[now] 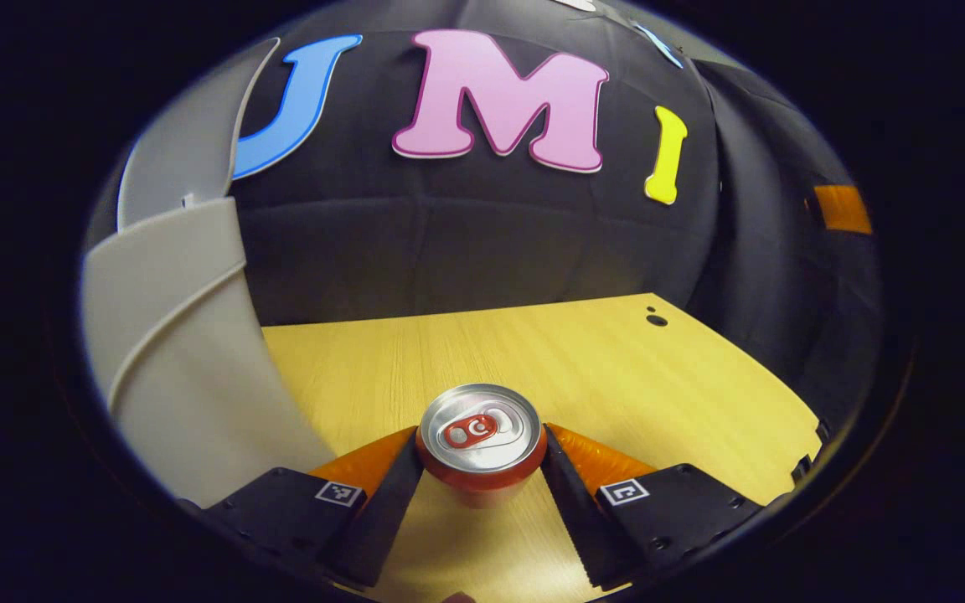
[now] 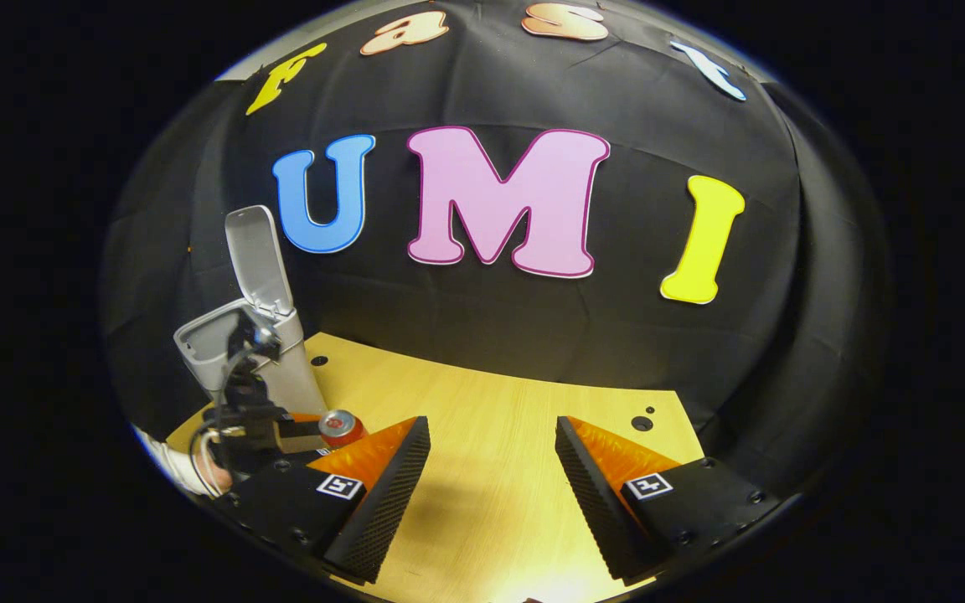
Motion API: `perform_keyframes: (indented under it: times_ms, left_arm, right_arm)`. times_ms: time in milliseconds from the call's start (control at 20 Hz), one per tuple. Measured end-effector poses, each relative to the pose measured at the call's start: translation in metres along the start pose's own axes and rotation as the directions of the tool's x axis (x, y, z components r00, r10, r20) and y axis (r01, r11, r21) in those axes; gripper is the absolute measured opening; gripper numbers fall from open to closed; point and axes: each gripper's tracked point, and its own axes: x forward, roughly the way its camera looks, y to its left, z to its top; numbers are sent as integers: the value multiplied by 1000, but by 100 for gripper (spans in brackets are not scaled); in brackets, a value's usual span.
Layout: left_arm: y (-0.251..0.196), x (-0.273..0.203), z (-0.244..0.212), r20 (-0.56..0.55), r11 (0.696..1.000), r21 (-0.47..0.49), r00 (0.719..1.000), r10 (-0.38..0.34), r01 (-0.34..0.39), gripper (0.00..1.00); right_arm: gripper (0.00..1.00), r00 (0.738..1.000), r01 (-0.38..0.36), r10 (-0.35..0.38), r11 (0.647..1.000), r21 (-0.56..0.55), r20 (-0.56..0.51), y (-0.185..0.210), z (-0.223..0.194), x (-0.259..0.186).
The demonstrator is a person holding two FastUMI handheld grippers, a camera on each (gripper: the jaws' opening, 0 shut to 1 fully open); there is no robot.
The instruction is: Press the lid of the desktop garbage bin to open it, pick up the crumpled paper on the desktop and throw it into the bin, then pick up the pop can on the desktop and drop it into the bin, and finally close the garbage bin lid.
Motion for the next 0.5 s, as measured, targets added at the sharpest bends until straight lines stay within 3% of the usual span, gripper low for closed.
perform_keyframes:
  times_ms: [250,500]
  left_arm:
    - [9,-71,96,171,1000,27,985,-3,-2,87]
    - [63,-133,164,236,994,-61,966,107,-95,87]
  right_arm:
    - [97,999,-36,36,999,-6,10,2,0,-3]
    - [97,997,-71,71,997,10,21,3,1,-8]
